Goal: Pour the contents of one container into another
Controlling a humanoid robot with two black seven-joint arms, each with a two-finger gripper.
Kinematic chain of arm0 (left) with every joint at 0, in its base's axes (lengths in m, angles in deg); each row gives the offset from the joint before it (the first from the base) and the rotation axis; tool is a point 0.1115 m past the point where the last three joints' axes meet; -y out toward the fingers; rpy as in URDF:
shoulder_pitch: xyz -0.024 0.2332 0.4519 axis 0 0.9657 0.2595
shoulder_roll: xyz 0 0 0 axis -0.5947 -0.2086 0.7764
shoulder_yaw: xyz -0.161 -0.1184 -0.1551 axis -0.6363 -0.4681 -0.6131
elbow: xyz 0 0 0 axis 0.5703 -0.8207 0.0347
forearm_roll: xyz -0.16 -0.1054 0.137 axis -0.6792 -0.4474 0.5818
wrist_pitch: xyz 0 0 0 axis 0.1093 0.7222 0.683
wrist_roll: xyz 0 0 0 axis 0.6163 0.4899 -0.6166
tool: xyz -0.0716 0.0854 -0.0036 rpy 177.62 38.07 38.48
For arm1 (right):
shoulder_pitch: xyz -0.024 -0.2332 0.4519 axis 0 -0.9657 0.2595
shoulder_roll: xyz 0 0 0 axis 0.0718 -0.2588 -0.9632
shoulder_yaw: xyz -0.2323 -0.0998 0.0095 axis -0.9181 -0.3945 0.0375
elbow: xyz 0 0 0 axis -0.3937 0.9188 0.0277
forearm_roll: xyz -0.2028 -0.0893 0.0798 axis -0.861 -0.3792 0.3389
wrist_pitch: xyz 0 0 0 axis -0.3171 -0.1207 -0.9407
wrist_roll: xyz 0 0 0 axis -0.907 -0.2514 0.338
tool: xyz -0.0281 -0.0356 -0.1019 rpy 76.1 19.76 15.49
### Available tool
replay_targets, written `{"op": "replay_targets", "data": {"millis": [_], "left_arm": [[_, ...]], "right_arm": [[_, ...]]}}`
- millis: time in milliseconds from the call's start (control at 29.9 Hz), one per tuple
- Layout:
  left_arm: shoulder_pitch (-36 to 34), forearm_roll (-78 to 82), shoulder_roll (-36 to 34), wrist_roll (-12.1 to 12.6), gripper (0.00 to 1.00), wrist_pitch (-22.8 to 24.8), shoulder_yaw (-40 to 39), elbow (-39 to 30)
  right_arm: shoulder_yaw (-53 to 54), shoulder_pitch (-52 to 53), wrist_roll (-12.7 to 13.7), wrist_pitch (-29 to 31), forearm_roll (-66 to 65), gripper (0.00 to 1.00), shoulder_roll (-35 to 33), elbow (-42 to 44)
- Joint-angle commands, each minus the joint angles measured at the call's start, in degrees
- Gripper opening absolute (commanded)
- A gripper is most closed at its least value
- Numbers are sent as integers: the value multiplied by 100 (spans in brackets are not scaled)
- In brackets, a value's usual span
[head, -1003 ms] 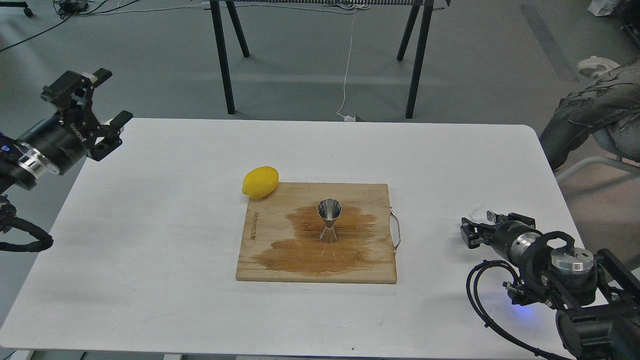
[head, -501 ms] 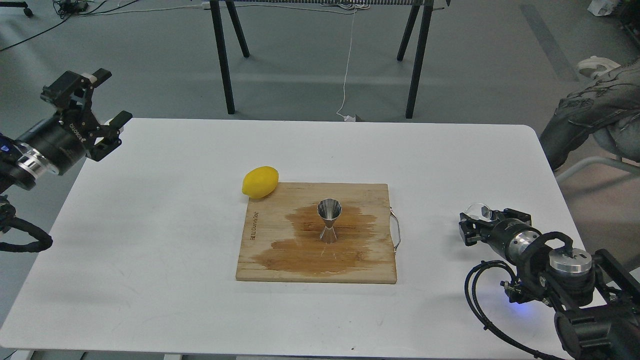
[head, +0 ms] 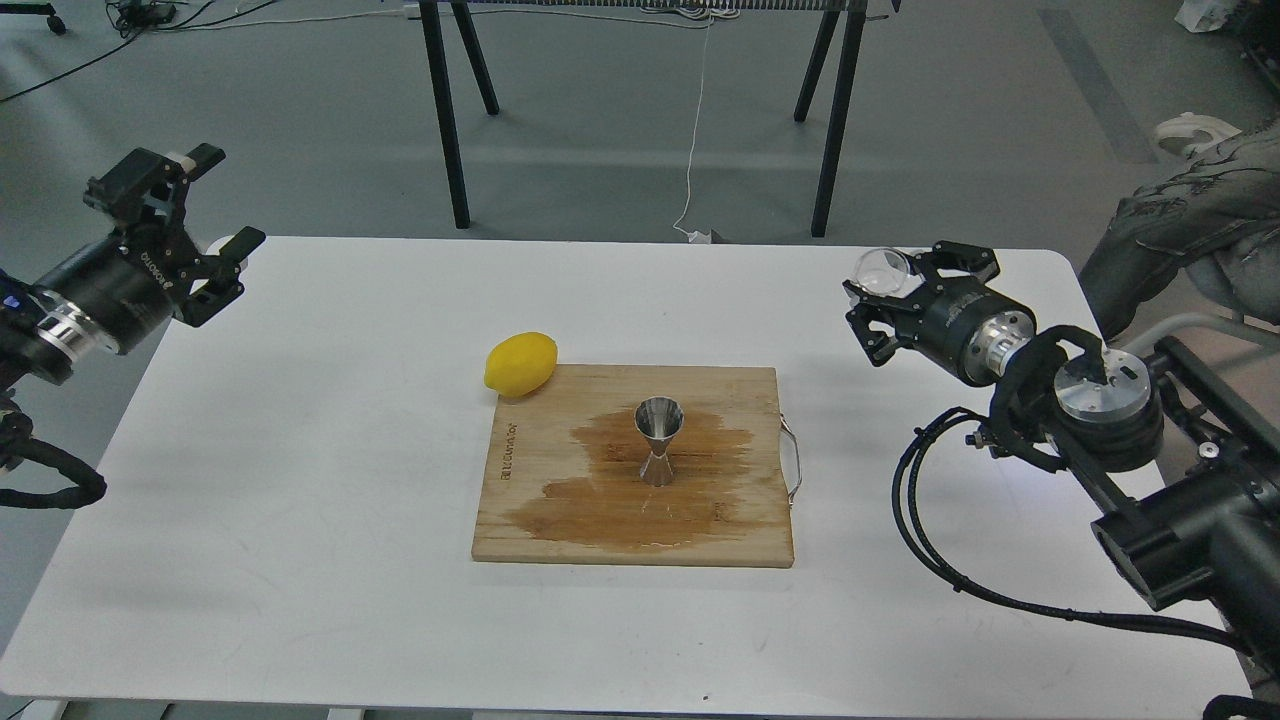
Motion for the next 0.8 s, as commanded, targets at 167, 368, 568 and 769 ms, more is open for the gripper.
{"op": "replay_targets", "data": {"millis": [167, 368, 568, 769], "left_arm": [[-8, 18, 114, 0, 99, 0, 9, -1], [-8, 18, 114, 0, 99, 0, 9, -1], [19, 18, 106, 0, 99, 0, 9, -1], [63, 18, 106, 0, 99, 0, 9, 7]], "right_arm": [[-1795, 1525, 282, 164, -319, 37, -122, -463], [-2665, 1956, 502, 181, -925, 37, -122, -972], [-3352, 2071, 520, 181, -2006, 37, -113, -1307], [-3642, 2062, 520, 181, -2745, 37, -122, -1360]]}}
